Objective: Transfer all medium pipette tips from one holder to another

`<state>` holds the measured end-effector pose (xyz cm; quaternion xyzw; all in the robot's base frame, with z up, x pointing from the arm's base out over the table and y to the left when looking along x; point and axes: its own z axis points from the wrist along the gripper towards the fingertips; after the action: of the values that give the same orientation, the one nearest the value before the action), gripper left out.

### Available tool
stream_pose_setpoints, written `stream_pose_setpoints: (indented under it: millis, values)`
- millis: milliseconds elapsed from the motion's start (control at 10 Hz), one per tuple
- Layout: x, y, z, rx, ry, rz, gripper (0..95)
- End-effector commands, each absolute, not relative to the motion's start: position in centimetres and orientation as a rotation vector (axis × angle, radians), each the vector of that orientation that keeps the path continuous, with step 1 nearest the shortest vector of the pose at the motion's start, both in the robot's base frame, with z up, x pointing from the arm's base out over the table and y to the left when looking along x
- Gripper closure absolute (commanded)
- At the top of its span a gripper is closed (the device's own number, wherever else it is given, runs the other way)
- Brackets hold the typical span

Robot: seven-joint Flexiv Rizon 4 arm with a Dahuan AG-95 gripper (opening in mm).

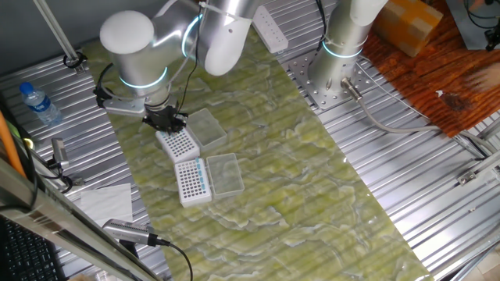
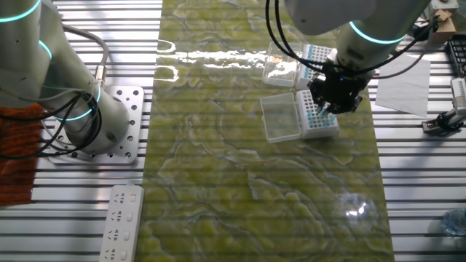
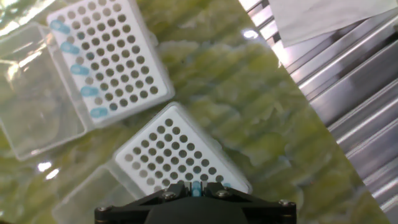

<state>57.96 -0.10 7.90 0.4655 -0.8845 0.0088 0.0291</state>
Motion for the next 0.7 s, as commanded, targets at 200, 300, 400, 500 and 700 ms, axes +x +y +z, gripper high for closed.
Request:
stream_pose_setpoints:
  millis: [200,300,400,500,700]
  values:
    - [57.5,-0.3,9.6,1.425,-2.701,-0.005,95.0]
    - [57.4,-0.3,10.4,1.407,-2.698,-0.018,95.0]
    - [57.4,-0.3,10.4,1.407,-2.698,-0.018,95.0]
    - [57.4,0.1,11.5,1.376,-2.690,-0.038,95.0]
    - [57.5,0.7,12.6,1.353,-2.684,-0.050,95.0]
